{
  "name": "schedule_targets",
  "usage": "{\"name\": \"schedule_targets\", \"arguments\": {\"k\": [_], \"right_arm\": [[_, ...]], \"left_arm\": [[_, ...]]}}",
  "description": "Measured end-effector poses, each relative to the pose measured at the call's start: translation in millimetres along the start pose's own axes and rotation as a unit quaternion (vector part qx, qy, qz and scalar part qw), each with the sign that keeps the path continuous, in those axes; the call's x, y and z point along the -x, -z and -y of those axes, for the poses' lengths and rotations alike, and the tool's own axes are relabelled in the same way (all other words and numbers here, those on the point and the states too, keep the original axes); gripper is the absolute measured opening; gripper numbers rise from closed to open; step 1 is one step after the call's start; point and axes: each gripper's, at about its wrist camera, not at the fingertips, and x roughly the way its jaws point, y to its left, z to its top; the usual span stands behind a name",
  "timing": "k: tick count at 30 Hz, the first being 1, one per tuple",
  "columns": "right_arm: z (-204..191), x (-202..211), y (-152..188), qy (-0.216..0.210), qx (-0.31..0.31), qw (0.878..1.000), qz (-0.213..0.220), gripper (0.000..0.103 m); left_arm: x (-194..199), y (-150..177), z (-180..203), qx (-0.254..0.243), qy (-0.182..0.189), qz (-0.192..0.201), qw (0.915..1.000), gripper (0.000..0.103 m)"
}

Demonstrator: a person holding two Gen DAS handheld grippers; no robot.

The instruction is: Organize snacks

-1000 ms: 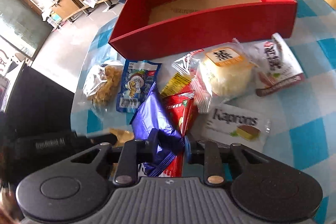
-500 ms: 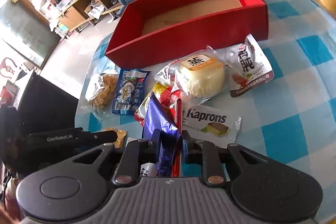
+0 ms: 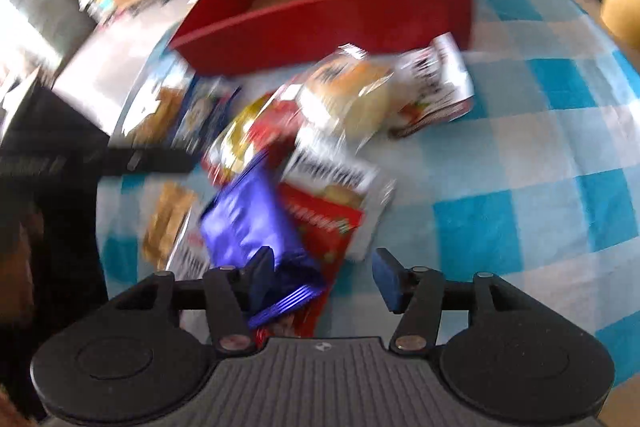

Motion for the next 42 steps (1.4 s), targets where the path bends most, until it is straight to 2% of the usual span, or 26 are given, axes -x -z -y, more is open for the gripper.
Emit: {"name": "schedule_targets", "arguments": {"k": [2, 3, 5, 8, 12, 15, 19, 21, 23, 27, 29, 31, 32, 34, 36, 39, 40, 41, 42], "right_arm": [[-15, -10, 7, 0.014, 0.032, 0.999, -0.007, 0.054], [-18, -13, 8, 0.023, 0.041, 0.999, -0.007, 0.054], [-16, -9, 6, 0.027, 0.042, 0.999, 0.001, 0.054], [-4, 10, -3, 0.055, 0.036, 0.997, 0.029, 0.054], [22, 27, -33, 0.067, -0.004, 0.996, 0.062, 0.054], [31, 23, -64, 0.065, -0.008, 0.995, 0.069, 0.055], [26, 6, -97, 0.057, 0.043, 0.996, 0.058, 0.057], [25, -2, -108, 0.055, 0.067, 0.995, 0.048, 0.063], [22, -11, -116, 0.043, 0.095, 0.994, 0.025, 0.067], [14, -28, -128, 0.013, 0.123, 0.992, -0.004, 0.068], [9, -34, -127, 0.013, 0.146, 0.989, -0.014, 0.069], [5, -41, -125, 0.016, 0.174, 0.984, -0.029, 0.076], [4, -46, -125, 0.013, 0.185, 0.982, -0.034, 0.082], [6, -56, -126, 0.014, 0.188, 0.981, -0.049, 0.085], [7, -67, -126, 0.025, 0.193, 0.980, -0.050, 0.087], [11, -71, -127, 0.029, 0.179, 0.983, -0.032, 0.086], [12, -70, -128, 0.030, 0.172, 0.984, -0.026, 0.082], [13, -68, -129, 0.034, 0.164, 0.986, -0.020, 0.073], [15, -64, -129, 0.032, 0.159, 0.987, -0.018, 0.069]], "left_arm": [[-3, 0, -2, -0.002, -0.014, -0.005, 0.9999, 0.075], [-6, 2, -6, 0.014, -0.005, -0.010, 0.9998, 0.075], [-12, 10, -12, 0.048, 0.009, -0.025, 0.9985, 0.075], [-14, 30, -11, 0.062, 0.005, -0.046, 0.9970, 0.074], [-11, 51, -7, 0.061, 0.005, -0.066, 0.9959, 0.075], [-13, 63, 0, 0.060, -0.003, -0.083, 0.9947, 0.076], [-26, 75, 14, 0.030, -0.039, -0.109, 0.9928, 0.078], [-33, 79, 15, 0.029, -0.051, -0.123, 0.9907, 0.078], [-34, 79, 18, 0.021, -0.060, -0.120, 0.9908, 0.078], [-41, 82, 32, -0.001, -0.085, -0.118, 0.9894, 0.079], [-41, 83, 34, -0.005, -0.084, -0.117, 0.9895, 0.075], [-39, 82, 29, 0.010, -0.071, -0.120, 0.9902, 0.074], [-39, 81, 24, 0.020, -0.060, -0.121, 0.9907, 0.075], [-40, 78, 21, 0.023, -0.049, -0.126, 0.9906, 0.081], [-44, 78, 26, 0.006, -0.053, -0.129, 0.9902, 0.084], [-50, 76, 29, -0.005, -0.053, -0.131, 0.9899, 0.089], [-51, 74, 31, -0.005, -0.055, -0.128, 0.9902, 0.087], [-50, 74, 31, -0.004, -0.059, -0.124, 0.9905, 0.084], [-47, 74, 30, -0.006, -0.070, -0.117, 0.9907, 0.073]]}}
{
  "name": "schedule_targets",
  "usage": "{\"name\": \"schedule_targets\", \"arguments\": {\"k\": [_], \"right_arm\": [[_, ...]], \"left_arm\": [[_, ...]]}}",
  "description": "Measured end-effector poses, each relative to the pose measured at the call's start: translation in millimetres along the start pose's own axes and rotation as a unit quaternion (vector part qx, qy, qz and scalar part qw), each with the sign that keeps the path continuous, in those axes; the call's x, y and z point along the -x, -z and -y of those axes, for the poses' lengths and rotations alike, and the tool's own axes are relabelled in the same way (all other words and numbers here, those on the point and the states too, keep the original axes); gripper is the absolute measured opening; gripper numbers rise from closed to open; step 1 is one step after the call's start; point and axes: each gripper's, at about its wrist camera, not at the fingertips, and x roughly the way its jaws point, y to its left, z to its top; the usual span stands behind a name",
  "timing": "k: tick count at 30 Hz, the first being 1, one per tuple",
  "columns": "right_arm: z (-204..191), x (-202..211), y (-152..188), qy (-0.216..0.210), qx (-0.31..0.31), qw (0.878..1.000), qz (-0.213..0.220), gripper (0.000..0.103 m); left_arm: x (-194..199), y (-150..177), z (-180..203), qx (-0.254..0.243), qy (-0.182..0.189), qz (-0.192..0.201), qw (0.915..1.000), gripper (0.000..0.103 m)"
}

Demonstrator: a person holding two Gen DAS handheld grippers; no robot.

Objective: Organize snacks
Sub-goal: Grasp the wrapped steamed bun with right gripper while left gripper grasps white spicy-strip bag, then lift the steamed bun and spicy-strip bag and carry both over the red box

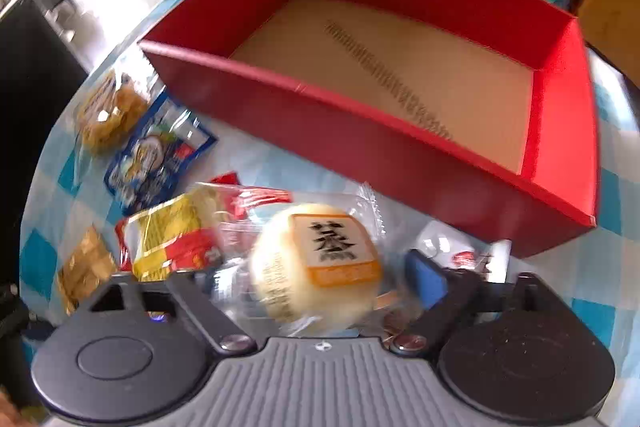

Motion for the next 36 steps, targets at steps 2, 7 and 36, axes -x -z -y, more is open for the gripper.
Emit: {"name": "schedule_targets", "arguments": {"k": [2, 7, 36], "right_arm": [[3, 5, 3, 0.000, -0.010, 1.000, 0.001, 0.065], [6, 20, 13, 0.015, -0.027, 0.999, 0.010, 0.059], [5, 72, 13, -0.008, -0.047, 0.994, 0.096, 0.055]], "left_arm": [[4, -1, -5, 0.007, -0.005, 0.007, 0.9999, 0.063], [14, 5, -24, 0.045, 0.012, 0.012, 0.9989, 0.051], [23, 4, -10, 0.058, -0.061, 0.009, 0.9964, 0.052]]}}
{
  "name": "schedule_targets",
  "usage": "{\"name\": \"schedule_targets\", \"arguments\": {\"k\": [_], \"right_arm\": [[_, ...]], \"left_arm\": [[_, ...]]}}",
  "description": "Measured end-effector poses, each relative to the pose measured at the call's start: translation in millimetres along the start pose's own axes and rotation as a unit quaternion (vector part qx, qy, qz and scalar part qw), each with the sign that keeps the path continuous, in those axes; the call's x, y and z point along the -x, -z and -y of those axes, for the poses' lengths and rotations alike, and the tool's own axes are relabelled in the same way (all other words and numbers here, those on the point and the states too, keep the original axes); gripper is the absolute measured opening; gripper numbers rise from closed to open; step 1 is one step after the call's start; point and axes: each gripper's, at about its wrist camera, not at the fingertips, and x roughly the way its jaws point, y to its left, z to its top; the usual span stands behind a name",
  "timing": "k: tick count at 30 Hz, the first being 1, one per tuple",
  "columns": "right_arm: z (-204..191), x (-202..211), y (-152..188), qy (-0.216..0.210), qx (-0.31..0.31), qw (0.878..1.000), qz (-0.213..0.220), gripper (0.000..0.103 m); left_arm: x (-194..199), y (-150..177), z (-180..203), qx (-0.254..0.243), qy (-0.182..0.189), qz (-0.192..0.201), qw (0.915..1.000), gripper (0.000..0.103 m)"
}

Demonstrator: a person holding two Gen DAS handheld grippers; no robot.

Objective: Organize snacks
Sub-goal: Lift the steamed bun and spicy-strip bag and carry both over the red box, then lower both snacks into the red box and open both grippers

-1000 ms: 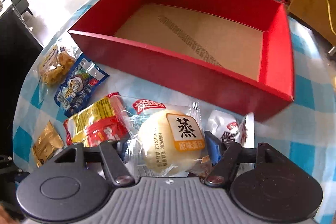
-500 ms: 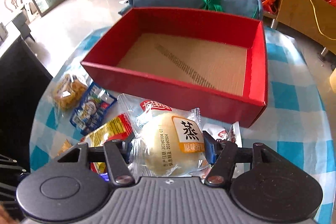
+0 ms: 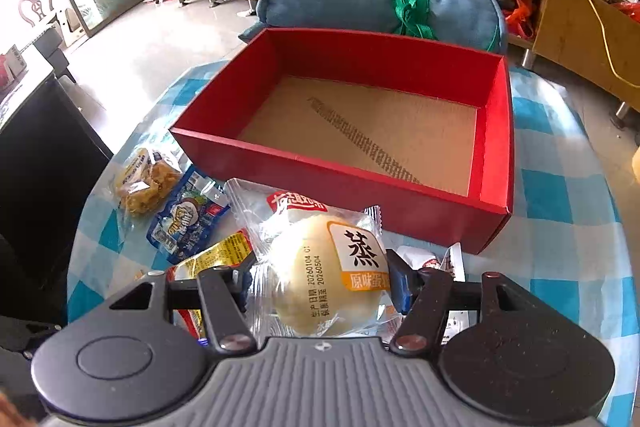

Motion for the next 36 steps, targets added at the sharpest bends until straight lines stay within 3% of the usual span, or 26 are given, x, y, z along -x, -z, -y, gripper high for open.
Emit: {"name": "schedule_targets", "arguments": {"k": [3, 9, 16, 19, 26, 36], "right_arm": [[1, 8, -2, -0.002, -0.006, 1.000, 0.013, 0.055], [4, 21, -6, -0.009, -0.020, 0.999, 0.035, 0.055], [22, 25, -29, 0.004, -0.061, 0.996, 0.065, 0.056], [30, 19, -46, 0.016, -0.072, 0.994, 0.074, 0.056], [46, -16, -76, 0.051, -0.077, 0.993, 0.070, 0.056], [63, -66, -86, 0.073, -0.073, 0.994, 0.038, 0.056]], "left_arm": [[11, 1, -8, 0.021, 0.009, 0.010, 0.9997, 0.051], [54, -10, -24, 0.061, 0.066, 0.054, 0.9945, 0.050], [76, -78, -13, 0.059, 0.094, 0.130, 0.9853, 0.050], [74, -118, -7, 0.052, 0.086, 0.162, 0.9817, 0.051], [46, -193, -1, 0.058, 0.052, 0.186, 0.9794, 0.051], [5, -231, 1, 0.053, -0.002, 0.171, 0.9839, 0.051]]}}
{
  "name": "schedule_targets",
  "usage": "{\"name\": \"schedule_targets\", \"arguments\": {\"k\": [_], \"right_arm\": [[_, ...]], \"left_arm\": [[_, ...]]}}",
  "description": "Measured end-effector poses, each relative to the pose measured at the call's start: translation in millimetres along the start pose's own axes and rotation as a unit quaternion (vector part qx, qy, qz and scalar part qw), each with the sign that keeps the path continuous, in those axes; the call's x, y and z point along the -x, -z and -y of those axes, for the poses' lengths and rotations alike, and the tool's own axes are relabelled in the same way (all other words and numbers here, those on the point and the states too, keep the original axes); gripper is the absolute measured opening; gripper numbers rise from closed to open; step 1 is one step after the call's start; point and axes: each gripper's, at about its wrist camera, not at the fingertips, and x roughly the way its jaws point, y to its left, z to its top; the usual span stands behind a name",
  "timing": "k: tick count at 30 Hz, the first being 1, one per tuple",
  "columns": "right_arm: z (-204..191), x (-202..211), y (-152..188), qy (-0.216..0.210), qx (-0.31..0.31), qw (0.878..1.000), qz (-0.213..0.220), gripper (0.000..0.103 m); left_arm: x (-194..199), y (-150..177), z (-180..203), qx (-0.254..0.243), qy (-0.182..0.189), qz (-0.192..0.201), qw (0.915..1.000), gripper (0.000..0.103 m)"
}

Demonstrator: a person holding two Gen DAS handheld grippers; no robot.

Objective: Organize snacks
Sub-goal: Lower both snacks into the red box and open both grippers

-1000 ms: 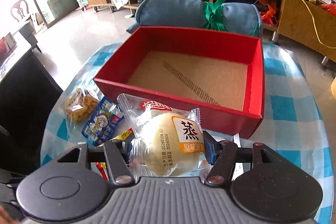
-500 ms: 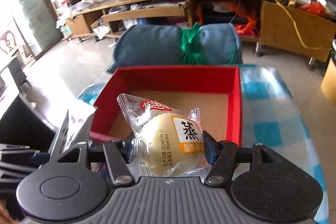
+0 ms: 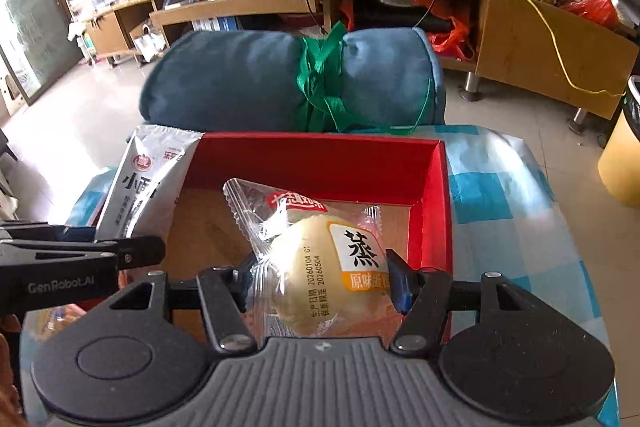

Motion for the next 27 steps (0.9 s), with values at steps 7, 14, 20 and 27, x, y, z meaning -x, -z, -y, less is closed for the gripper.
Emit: {"name": "schedule_targets", "arguments": {"k": [7, 14, 20, 27], "right_arm": [[-3, -14, 3, 0.010, 0.016, 1.000, -0.009, 0.056], [-4, -8, 3, 0.012, 0.015, 1.000, -0.004, 0.057], [-4, 0, 2, 0.012, 0.012, 1.000, 0.007, 0.058], [-5, 12, 1, 0.020, 0.016, 0.999, 0.023, 0.061]], "left_arm": [[-15, -1, -2, -0.012, -0.023, -0.013, 0.9996, 0.053], [-13, -1, 0, -0.017, -0.030, -0.007, 0.9994, 0.065], [-9, -1, 1, -0.020, -0.036, 0.000, 0.9992, 0.069], [-1, -1, 3, -0.026, -0.043, 0.016, 0.9986, 0.075]]}}
